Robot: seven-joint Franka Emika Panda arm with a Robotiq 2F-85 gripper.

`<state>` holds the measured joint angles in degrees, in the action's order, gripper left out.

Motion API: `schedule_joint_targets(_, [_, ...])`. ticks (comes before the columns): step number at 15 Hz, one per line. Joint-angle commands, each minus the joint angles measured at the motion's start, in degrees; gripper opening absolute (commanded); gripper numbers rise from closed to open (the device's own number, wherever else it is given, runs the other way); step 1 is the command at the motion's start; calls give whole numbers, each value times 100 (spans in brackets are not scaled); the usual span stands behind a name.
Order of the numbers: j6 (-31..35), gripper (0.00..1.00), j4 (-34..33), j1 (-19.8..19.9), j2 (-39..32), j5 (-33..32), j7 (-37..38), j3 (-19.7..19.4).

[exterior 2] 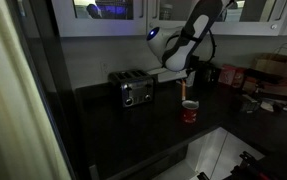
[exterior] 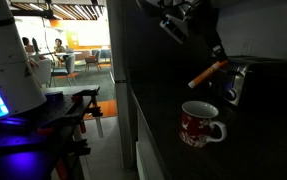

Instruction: Put the marker in the mug

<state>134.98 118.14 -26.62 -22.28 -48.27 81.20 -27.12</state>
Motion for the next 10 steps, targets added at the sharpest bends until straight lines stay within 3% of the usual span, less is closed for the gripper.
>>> schedule_joint_targets(1, [-369,5,-62,735,115,-402,524,786])
schedule_joint_targets(7, [-805,5,-52,1427,91,-971,1289,1401])
schedule_joint_targets(10, [-689,5,-66,1667,37,-1122,1609,1596])
